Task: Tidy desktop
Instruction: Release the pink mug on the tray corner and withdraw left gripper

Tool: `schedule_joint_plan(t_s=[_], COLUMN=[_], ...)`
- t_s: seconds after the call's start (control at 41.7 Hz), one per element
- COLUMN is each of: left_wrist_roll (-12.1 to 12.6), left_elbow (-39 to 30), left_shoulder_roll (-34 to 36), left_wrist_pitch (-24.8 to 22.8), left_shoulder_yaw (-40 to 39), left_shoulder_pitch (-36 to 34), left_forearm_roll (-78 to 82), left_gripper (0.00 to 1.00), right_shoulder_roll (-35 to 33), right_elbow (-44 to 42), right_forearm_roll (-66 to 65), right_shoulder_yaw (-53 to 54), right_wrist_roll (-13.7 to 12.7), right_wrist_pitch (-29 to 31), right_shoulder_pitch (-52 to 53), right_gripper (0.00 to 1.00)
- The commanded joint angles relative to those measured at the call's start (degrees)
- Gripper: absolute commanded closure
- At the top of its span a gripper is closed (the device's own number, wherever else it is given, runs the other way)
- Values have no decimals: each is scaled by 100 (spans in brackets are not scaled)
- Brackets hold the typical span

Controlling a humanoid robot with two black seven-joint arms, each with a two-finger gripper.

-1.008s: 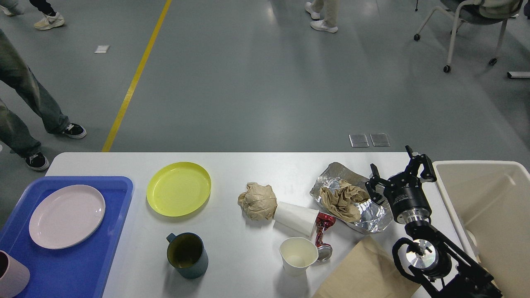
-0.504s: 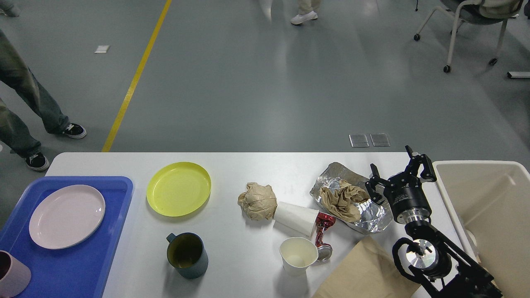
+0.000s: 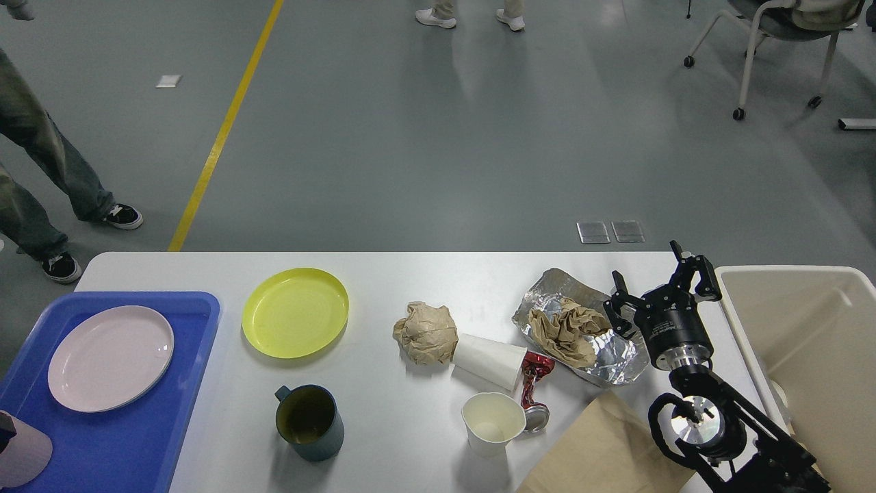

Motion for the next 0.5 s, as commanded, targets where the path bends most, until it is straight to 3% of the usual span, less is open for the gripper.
schedule_joint_plan(t_s=[0.0, 0.144, 0.264, 0.48], left_wrist_roll=[-22, -40, -40, 13], left_elbow=[-111, -586, -1034, -1939], left_shoulder_roll=[180, 444, 444, 330], left_wrist_pitch=[-16, -60, -288, -1009], left_shoulder_yaw=[307, 1299, 2556, 3919], left_shoulder_pitch=[-246, -1203, -2538, -4938], left_forearm_roll=[-6, -15, -15, -15], left_gripper=[5, 5, 4, 4], right_shoulder_roll=[0, 0, 0, 0], right_elbow=[-1, -1, -1, -1], right_forearm_roll=[0, 0, 0, 0], right_shoulder_yaw=[0, 0, 0, 0], right_wrist_roll=[0, 0, 0, 0], right_wrist_pitch=[0, 0, 0, 0], right_shoulder_pitch=[0, 0, 0, 0], right_gripper=[0, 0, 0, 0])
